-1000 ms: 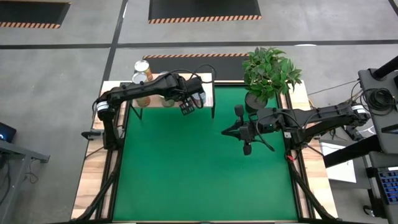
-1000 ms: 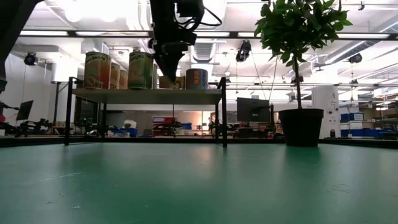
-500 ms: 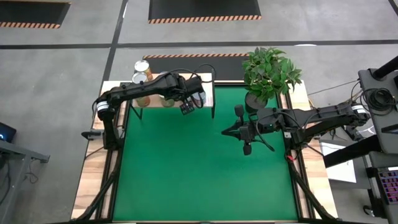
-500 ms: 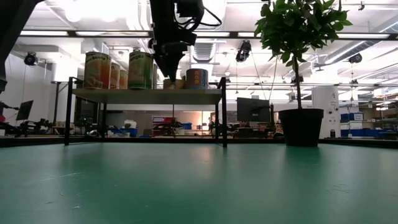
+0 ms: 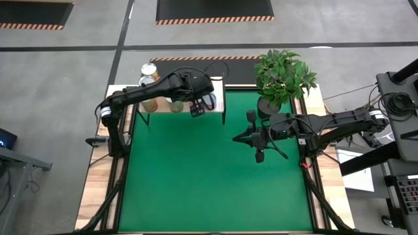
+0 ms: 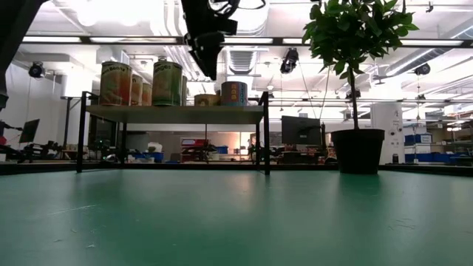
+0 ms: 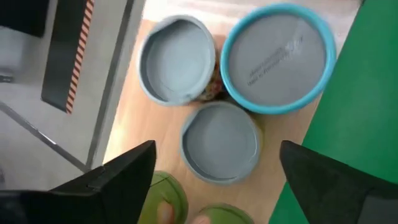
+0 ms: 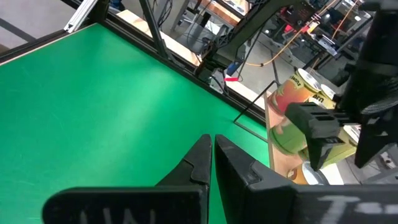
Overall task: Pick and place cans onto a shelf
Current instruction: Put the green can on the shelf
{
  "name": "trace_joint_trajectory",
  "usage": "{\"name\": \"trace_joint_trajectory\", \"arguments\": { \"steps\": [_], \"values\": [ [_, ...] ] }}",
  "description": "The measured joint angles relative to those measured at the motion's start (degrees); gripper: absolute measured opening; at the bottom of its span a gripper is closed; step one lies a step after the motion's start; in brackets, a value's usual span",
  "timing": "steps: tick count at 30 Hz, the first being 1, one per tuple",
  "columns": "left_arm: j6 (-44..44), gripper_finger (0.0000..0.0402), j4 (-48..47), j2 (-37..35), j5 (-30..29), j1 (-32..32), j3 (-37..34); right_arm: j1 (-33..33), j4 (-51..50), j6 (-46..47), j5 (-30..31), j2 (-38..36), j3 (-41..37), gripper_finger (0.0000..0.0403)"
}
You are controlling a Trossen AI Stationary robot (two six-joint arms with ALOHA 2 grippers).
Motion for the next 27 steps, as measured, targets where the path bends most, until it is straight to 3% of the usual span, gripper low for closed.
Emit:
{"name": "trace_joint_trajectory", "arguments": {
  "steps": [8, 14, 19, 27],
  "values": [
    [1.9, 0.0201, 3.0, 0.2, 0.0, 2.1, -5.8, 0.0, -0.5, 0.0, 0.0, 0.0, 0.0, 0.0009],
    [1.8, 0.0089, 5.0, 0.2, 0.1, 2.2, -6.2, 0.0, -0.5, 0.0, 0.0, 0.0, 0.0, 0.0009],
    [1.7, 0.0020, 5.3, 0.3, 0.0, 2.7, -6.3, 0.0, -0.5, 0.0, 0.0, 0.0, 0.0, 0.0009],
    [1.4, 0.0007, 4.9, 0.5, 0.1, 3.0, -6.7, 0.0, -0.5, 0.0, 0.0, 0.0, 0.0, 0.0009]
  ]
}}
